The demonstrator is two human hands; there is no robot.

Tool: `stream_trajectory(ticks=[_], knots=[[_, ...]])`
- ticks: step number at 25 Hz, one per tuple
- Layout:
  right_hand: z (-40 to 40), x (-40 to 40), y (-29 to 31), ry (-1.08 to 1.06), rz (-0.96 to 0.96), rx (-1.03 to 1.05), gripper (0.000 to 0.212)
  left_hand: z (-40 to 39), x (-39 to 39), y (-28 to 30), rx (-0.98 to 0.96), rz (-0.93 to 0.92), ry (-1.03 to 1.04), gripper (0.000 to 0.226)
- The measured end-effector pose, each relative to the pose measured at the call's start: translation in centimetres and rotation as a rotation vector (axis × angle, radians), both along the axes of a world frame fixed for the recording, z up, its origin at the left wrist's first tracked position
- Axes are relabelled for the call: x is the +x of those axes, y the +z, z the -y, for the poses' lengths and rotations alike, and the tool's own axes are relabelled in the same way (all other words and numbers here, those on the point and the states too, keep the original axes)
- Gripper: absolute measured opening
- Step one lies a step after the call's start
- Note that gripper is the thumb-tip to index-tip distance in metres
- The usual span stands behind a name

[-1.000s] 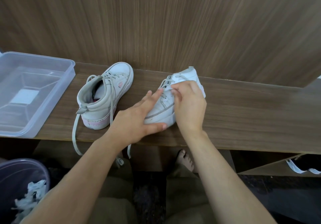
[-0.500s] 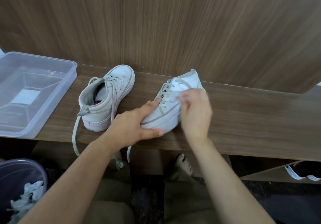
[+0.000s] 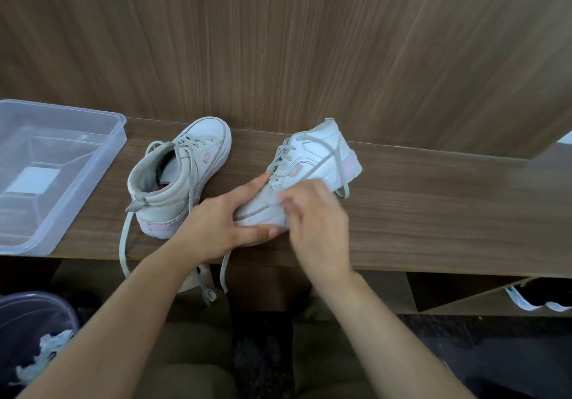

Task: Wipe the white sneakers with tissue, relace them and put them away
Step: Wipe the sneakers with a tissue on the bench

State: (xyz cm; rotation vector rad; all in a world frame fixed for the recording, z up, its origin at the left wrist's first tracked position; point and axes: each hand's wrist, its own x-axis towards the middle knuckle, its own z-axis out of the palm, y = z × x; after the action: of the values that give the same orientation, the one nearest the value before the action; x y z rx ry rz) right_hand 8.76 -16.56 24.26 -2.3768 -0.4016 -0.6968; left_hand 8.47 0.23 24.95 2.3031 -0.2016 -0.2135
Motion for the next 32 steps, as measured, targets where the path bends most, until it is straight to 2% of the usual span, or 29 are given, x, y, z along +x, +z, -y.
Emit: stream_trajectory(ticks=[2, 4, 8, 13, 14, 16, 18, 20, 22, 24, 27, 32], knots=[[2.1, 2.6, 0.2, -0.231, -0.086, 0.116, 0.011, 0.0, 0.0, 0.0, 0.003, -0.013, 0.002, 0.085], [3.9, 4.1, 0.0, -0.356, -0.195, 0.208, 0.007, 0.2, -0.3, 0.0, 0.016, -0.015, 0.0, 0.083], [2.0, 2.1, -0.1, -0.233, -0.203, 0.26, 0.004, 0.6, -0.2, -0.5, 0.004, 0.018, 0.069, 0.083], [-0.5, -2.8, 0.3, 0.012, -0.252, 0.142, 0.008, 0.7, -0.4, -0.4, -0.038, 0.025, 0.061, 0.091], [-0.5, -2.5, 0.3, 0.004, -0.242, 0.135, 0.009, 0.6, -0.5, -0.3, -0.043, 0.014, 0.051, 0.096], [-0.1, -0.4, 0.3, -0.144, -0.197, 0.178, 0.009, 0.5, -0.4, -0.2, -0.016, -0.02, 0.037, 0.103], [1.1, 2.2, 0.8, -0.344, -0.225, 0.3, 0.007, 0.8, -0.7, -0.3, -0.003, -0.024, 0.049, 0.104], [2.2, 3.8, 0.8, -0.443, -0.265, 0.371, 0.005, 1.4, -1.0, -0.4, -0.006, -0.003, 0.083, 0.1], [2.6, 3.5, 0.4, -0.405, -0.294, 0.342, 0.003, 1.7, -1.1, -0.6, -0.012, 0.003, 0.111, 0.097], [2.2, 1.5, 0.3, -0.259, -0.327, 0.254, 0.002, 1.8, -1.1, -0.6, -0.028, 0.028, 0.131, 0.095], [2.3, -0.3, 0.5, -0.151, -0.373, 0.192, 0.001, 1.9, -1.1, -0.2, 0.122, 0.135, 0.088, 0.101], [4.7, 2.2, -0.2, -0.355, -0.376, 0.426, 0.006, 3.2, -2.2, -0.6, 0.413, 0.167, 0.106, 0.11]])
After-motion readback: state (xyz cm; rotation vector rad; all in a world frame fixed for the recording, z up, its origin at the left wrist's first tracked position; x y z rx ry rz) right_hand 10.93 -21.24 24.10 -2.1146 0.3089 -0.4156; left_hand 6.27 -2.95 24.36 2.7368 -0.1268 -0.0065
